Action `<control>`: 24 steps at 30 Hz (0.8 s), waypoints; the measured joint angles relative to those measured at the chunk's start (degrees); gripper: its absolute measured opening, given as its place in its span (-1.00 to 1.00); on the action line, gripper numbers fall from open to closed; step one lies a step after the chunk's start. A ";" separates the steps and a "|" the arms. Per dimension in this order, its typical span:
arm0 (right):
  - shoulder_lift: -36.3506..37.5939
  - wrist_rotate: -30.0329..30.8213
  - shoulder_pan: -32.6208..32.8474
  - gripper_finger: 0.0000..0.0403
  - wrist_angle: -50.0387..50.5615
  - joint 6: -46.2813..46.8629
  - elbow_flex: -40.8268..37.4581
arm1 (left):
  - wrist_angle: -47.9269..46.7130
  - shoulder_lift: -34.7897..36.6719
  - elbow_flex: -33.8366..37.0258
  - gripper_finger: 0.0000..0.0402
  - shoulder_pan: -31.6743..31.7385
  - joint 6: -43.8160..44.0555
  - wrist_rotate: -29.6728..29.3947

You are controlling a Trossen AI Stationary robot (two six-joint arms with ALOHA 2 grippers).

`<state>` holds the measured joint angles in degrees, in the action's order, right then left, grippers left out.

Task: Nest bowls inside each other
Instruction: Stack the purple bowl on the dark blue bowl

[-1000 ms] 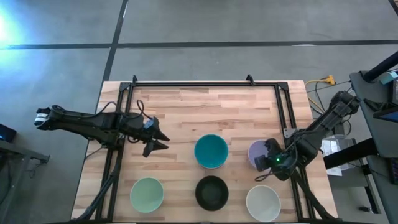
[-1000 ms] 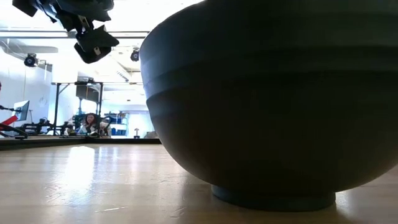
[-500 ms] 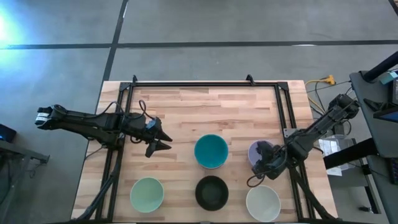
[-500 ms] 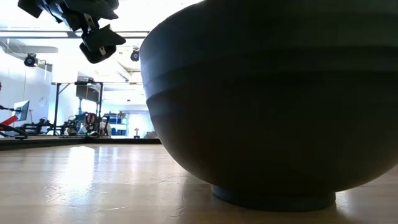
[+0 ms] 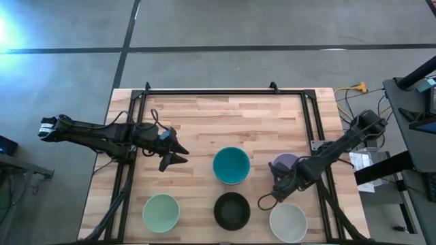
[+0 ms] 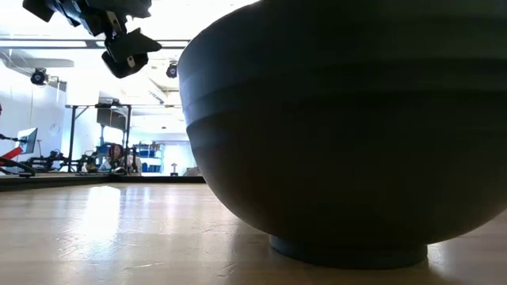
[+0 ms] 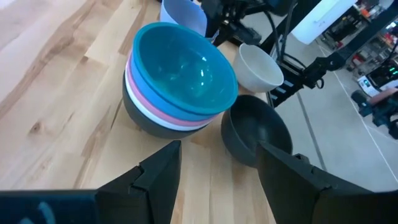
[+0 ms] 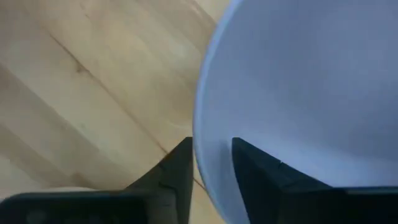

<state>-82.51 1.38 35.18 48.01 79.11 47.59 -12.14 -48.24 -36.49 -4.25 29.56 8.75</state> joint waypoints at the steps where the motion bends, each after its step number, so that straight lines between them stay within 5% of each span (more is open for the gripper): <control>1: -0.74 -0.43 -0.22 -0.61 -0.09 -0.54 0.00 | 0.00 -0.06 0.00 -0.05 0.00 0.05 0.00; 5: -1.10 -0.64 -0.72 -0.89 0.41 -0.98 0.36 | 0.87 -0.02 0.00 -0.05 0.00 0.07 0.00; 13: 4.87 5.44 -2.35 -0.95 6.07 -1.32 5.92 | 1.33 0.34 -0.01 -0.05 0.00 0.05 0.00; 20: 13.32 25.92 -3.34 -0.96 3.63 -2.93 12.27 | 1.28 0.27 0.00 -0.05 0.00 0.07 0.00; 24: 17.71 37.79 -3.59 -0.96 -9.15 -13.41 13.59 | 1.38 0.27 0.00 -0.05 0.00 0.05 0.00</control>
<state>-64.80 39.17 31.58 38.86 65.70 61.19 -10.77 -47.97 -36.49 -4.25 29.61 8.75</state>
